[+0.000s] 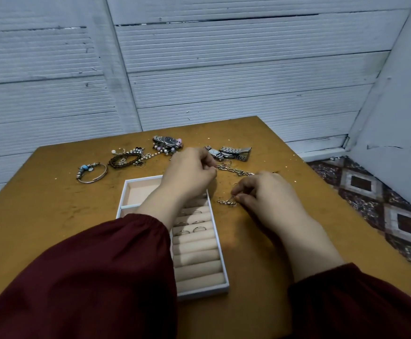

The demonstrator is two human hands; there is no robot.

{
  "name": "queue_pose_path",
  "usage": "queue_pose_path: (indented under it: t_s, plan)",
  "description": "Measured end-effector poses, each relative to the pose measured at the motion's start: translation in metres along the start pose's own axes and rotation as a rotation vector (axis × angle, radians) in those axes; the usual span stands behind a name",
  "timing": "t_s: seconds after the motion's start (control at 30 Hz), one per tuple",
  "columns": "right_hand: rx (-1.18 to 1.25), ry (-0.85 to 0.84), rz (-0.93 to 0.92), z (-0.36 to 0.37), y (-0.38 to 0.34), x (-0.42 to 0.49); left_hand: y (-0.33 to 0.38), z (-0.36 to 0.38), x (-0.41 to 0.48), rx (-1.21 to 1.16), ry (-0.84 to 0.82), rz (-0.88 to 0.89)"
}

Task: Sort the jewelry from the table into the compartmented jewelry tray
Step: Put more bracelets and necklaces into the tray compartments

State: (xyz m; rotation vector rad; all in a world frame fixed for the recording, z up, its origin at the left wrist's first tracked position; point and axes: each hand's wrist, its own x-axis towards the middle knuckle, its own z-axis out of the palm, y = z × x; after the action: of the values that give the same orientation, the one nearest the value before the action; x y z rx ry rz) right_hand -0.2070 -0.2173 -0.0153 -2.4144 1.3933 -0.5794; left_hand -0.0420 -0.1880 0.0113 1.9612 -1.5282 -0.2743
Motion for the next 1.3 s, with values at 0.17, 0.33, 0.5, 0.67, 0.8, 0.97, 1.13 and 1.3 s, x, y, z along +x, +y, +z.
queue_pose_path:
  t_s: [0.17, 0.33, 0.5, 0.67, 0.8, 0.97, 1.13, 1.3]
  plan:
    - [-0.037, -0.014, 0.011, 0.000, 0.003, 0.002, 0.001, 0.001, 0.005, -0.006, 0.014, 0.002]
    - [-0.033, -0.013, 0.064, -0.005, 0.010, 0.002, 0.002, 0.001, 0.010, 0.001, 0.016, 0.001]
    - [-0.005, 0.003, 0.131, -0.011, 0.022, 0.001, 0.003, -0.002, 0.012, 0.019, 0.017, -0.006]
    - [0.001, 0.021, 0.168, -0.015, 0.026, 0.000, 0.003, -0.002, 0.014, 0.046, 0.012, -0.008]
    - [-0.025, 0.056, 0.110, -0.015, 0.020, 0.000, 0.005, -0.001, 0.015, 0.038, 0.006, -0.021]
    - [-0.048, 0.001, -0.002, -0.008, -0.007, -0.003, 0.006, -0.002, 0.017, 0.042, 0.038, -0.017]
    - [-0.117, -0.056, -0.033, -0.005, -0.017, -0.003, 0.004, 0.001, 0.021, 0.058, 0.037, -0.020]
    - [-0.057, -0.058, -0.021, -0.004, -0.010, -0.002, 0.001, 0.011, 0.024, 0.085, -0.014, -0.006]
